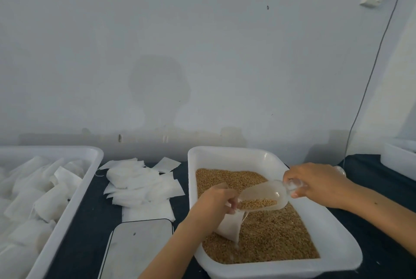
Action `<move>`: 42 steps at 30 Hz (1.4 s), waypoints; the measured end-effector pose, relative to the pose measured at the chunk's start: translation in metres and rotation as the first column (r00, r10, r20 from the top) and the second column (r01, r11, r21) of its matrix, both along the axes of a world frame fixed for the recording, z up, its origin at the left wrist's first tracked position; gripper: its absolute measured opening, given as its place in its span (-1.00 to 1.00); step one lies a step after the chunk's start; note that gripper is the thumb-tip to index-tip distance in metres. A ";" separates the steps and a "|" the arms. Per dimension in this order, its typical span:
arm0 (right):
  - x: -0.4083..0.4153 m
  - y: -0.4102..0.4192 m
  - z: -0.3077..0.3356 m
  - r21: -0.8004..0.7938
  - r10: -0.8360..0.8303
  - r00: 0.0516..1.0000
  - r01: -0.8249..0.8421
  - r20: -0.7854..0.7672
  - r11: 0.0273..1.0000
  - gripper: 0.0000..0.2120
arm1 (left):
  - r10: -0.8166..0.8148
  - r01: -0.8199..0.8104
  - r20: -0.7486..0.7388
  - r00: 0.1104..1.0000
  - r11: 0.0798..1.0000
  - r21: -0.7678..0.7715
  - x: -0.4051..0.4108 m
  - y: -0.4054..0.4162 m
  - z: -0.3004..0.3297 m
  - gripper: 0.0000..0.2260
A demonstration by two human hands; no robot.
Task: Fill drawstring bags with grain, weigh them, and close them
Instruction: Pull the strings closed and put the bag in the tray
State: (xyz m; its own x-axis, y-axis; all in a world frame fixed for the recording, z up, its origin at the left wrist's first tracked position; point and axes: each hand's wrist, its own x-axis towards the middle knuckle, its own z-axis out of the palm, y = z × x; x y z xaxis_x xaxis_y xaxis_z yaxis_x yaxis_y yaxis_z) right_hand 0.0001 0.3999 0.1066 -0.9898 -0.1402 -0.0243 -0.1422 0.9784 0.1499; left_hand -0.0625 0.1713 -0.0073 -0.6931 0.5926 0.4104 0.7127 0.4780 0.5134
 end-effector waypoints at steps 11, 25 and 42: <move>0.001 -0.002 0.003 0.043 0.014 0.999 -0.012 -0.045 0.999 -0.79 | 0.032 -0.031 0.030 0.999 0.998 -0.052 0.000 0.000 0.003 -0.93; 0.007 0.000 -0.010 -0.062 -0.086 0.989 0.094 0.120 0.994 -0.86 | 0.036 -0.033 0.033 0.999 0.997 -0.069 -0.003 0.001 0.001 -0.95; -0.029 -0.026 -0.100 -0.327 -0.371 0.902 0.427 0.220 0.843 -0.73 | 0.037 -0.038 -0.011 0.999 0.993 -0.111 -0.009 0.003 -0.007 -0.86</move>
